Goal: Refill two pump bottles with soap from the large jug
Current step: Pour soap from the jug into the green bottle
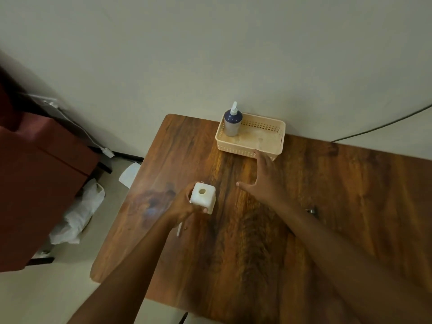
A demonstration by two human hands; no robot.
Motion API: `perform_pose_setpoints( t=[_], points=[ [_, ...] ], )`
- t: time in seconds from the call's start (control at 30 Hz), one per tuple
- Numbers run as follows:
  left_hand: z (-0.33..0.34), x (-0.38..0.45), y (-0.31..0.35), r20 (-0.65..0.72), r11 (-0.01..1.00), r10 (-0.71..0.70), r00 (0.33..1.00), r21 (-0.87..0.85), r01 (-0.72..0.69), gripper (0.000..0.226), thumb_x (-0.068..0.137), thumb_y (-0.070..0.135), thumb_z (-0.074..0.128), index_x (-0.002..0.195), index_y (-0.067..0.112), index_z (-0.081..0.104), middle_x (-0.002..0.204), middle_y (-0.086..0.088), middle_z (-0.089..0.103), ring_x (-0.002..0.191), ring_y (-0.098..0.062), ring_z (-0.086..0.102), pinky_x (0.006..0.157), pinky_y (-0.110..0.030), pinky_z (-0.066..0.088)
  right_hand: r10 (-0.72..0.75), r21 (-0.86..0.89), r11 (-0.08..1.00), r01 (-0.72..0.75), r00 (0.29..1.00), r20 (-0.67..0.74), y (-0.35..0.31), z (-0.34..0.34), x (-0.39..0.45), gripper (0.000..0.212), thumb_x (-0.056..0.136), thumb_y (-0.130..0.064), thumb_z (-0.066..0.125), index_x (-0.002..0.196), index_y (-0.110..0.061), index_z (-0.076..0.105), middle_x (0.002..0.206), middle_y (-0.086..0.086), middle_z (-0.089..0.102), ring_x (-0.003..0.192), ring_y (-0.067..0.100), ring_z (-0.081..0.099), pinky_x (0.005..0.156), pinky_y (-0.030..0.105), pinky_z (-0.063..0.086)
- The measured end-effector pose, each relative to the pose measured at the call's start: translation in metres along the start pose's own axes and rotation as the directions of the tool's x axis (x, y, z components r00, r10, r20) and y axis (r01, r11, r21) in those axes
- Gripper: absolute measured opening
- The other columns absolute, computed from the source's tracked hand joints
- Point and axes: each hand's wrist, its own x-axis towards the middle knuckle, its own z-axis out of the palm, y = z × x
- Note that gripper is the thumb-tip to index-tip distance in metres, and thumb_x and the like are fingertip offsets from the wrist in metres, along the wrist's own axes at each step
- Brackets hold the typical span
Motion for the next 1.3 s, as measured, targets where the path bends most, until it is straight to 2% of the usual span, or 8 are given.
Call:
perform_pose_setpoints(
  t=[0.23,0.4,0.7,0.87,0.97,1.1,1.23,1.3],
  points=[
    [0.008,0.01,0.011,0.033,1.0,-0.003,0.999,0.008,0.003,0.092,0.059,0.031,0.096,0.138,0.019,0.052,0.135,-0.007,0.063,0.127,-0.023,0.062,0.102,-0.051,0.056,0.05,0.139,0.989,-0.052,0.999,0.017,0.015,-0.031,-0.019,0.119,0.071,-0.059,0.08,0.154,-0.038,-0.004,0.166,-0.002,0.007,0.151,0.026,0.018,0.116,0.048,0.032],
    [0.038,0.017,0.034,0.069,0.997,0.066,0.995,0.046,-0.07,0.086,0.062,0.032,0.093,0.136,0.016,0.053,0.132,-0.006,0.064,0.124,-0.022,0.063,0.094,-0.04,0.06,0.194,0.268,0.945,-0.186,0.981,-0.003,0.055,-0.066,-0.042,0.116,0.072,-0.058,0.08,0.154,-0.041,0.0,0.167,-0.006,0.006,0.15,0.026,0.02,0.113,0.05,0.032],
    [0.104,0.026,0.061,0.13,0.989,0.122,0.984,0.068,-0.132,0.081,0.066,0.029,0.091,0.136,0.018,0.052,0.133,-0.003,0.063,0.127,-0.02,0.06,0.099,-0.044,0.058,0.435,0.492,0.78,-0.387,0.9,0.019,0.137,-0.078,-0.103,0.115,0.067,-0.054,0.084,0.154,-0.043,0.009,0.166,-0.004,0.015,0.148,0.03,0.024,0.112,0.052,0.031],
    [0.126,0.028,0.065,0.139,0.988,0.12,0.983,0.077,-0.131,0.077,0.067,0.032,0.091,0.134,0.027,0.053,0.132,0.004,0.064,0.128,-0.016,0.06,0.101,-0.049,0.056,0.466,0.606,0.678,-0.415,0.881,0.081,0.154,-0.04,-0.129,0.131,0.051,-0.059,0.092,0.153,-0.043,0.011,0.165,-0.004,0.017,0.149,0.024,0.023,0.115,0.048,0.027],
    [0.132,0.029,0.066,0.137,0.989,0.107,0.985,0.084,-0.12,0.077,0.068,0.03,0.091,0.136,0.026,0.053,0.133,0.004,0.064,0.128,-0.015,0.06,0.102,-0.052,0.056,0.469,0.63,0.661,-0.408,0.88,0.077,0.154,-0.018,-0.133,0.133,0.052,-0.047,0.095,0.155,-0.036,0.012,0.164,-0.001,0.02,0.148,0.023,0.024,0.113,0.042,0.027],
    [0.137,0.029,0.069,0.124,0.991,0.103,0.987,0.077,-0.113,0.079,0.069,0.031,0.09,0.137,0.026,0.051,0.134,0.004,0.063,0.129,-0.015,0.059,0.103,-0.05,0.055,0.503,0.641,0.639,-0.425,0.861,0.07,0.158,0.007,-0.133,0.126,0.053,-0.037,0.097,0.154,-0.03,0.022,0.159,0.001,0.032,0.144,0.023,0.032,0.111,0.037,0.031],
    [0.14,0.027,0.07,0.101,0.993,0.095,0.99,0.066,-0.102,0.082,0.067,0.035,0.089,0.138,0.026,0.049,0.137,0.0,0.06,0.13,-0.018,0.058,0.102,-0.046,0.056,0.559,0.651,0.617,-0.443,0.829,0.034,0.165,0.024,-0.131,0.106,0.057,-0.03,0.096,0.146,-0.03,0.037,0.149,-0.001,0.046,0.137,0.023,0.044,0.108,0.041,0.043],
    [0.14,0.027,0.069,0.091,0.995,0.084,0.992,0.049,-0.088,0.085,0.068,0.032,0.09,0.141,0.023,0.048,0.138,-0.002,0.059,0.131,-0.021,0.057,0.102,-0.05,0.056,0.569,0.655,0.625,-0.424,0.822,-0.01,0.165,0.028,-0.129,0.093,0.061,-0.025,0.094,0.14,-0.025,0.046,0.142,0.0,0.053,0.131,0.022,0.049,0.103,0.036,0.046]
  ],
)
